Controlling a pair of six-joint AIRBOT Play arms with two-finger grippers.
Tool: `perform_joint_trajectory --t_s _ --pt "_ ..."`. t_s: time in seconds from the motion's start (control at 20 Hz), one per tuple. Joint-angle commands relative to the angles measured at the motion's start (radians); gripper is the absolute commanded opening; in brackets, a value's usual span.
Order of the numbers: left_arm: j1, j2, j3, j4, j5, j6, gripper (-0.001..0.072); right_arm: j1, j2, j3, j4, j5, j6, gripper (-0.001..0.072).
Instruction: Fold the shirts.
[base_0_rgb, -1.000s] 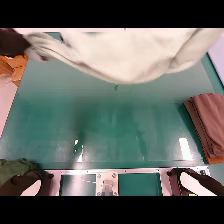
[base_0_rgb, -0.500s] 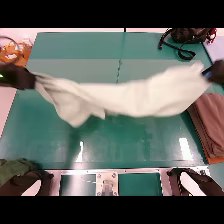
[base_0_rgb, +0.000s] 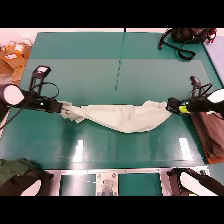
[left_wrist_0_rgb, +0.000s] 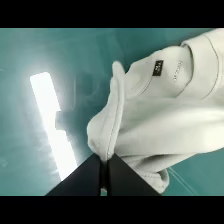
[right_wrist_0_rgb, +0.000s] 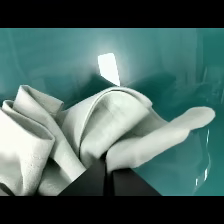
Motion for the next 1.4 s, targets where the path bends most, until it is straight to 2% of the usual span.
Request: perform_joint_trajectory --t_s 0.0,0.1,0.2,0.25,0.3,0.35,0.5,0.55,0.6,0.65,0.75,0.85,0.9,1.0,1.1,1.25,1.35 --pt "0.0 -0.05 -0.042 -0.138 0.031 0.032 0.0027 0.001 -0.051 -0.028 0.011 -0.041 -0.049 0.0014" --pt "0.0 -0.056 -0.044 -0.207 0.009 0.092 0.0026 0.001 -0.043 -0.026 0.029 -0.028 -0.049 0.0014" --pt "0.0 -0.056 -0.049 -0.232 0.01 0.1 0.0027 0.001 -0.043 -0.026 0.13 -0.017 -0.051 0.0014" --pt "0.0 -0.056 -0.052 -0.23 0.008 0.101 0.0027 0.001 -0.043 -0.026 0.184 -0.009 -0.061 0.0058" --pt "0.0 -0.056 -0.054 -0.221 -0.001 0.101 0.0027 0.001 -0.043 -0.024 0.193 -0.007 -0.07 0.026" --pt "0.0 -0.056 -0.054 -0.218 -0.017 0.108 0.0027 -0.007 -0.043 -0.017 0.184 0.011 -0.071 0.0416" --pt "0.0 -0.056 -0.052 -0.148 -0.115 0.099 0.0028 -0.08 -0.029 0.035 0.174 0.127 -0.071 0.0421" --pt "0.0 -0.056 -0.045 -0.076 -0.141 0.071 0.0105 -0.107 -0.021 0.049 0.174 0.15 -0.071 0.0421" --pt "0.0 -0.056 -0.032 0.006 -0.161 0.026 0.0495 -0.129 -0.017 0.054 0.173 0.158 -0.071 0.0421" --pt "0.0 -0.056 -0.016 0.07 -0.174 -0.024 0.0716 -0.147 -0.015 0.053 0.161 0.161 -0.071 0.0421" --pt "0.0 -0.056 0.023 0.13 -0.197 -0.035 0.0711 -0.172 -0.016 0.046 0.098 0.159 -0.032 0.0423" --pt "0.0 -0.056 0.055 0.135 -0.145 -0.032 0.071 -0.184 -0.029 0.04 0.071 0.146 -0.023 0.0423" --pt "0.0 -0.056 0.06 0.102 -0.077 -0.025 0.0703 -0.184 -0.041 0.04 0.072 0.138 -0.022 0.0423" --pt "0.0 -0.087 0.06 -0.027 0.052 0.05 0.0702 -0.184 -0.076 0.04 0.073 0.121 -0.021 0.0423" --pt "0.0 -0.179 0.06 -0.147 0.126 0.115 0.0702 -0.184 -0.122 0.04 0.077 0.117 -0.017 0.0423" --pt "0.0 -0.378 0.122 -0.217 0.164 0.136 0.0703 -0.178 -0.193 0.04 0.098 0.093 -0.019 0.0423" --pt "0.0 -0.489 0.195 -0.347 0.159 0.216 0.0703 -0.167 -0.225 0.041 0.112 0.053 -0.02 0.0423"
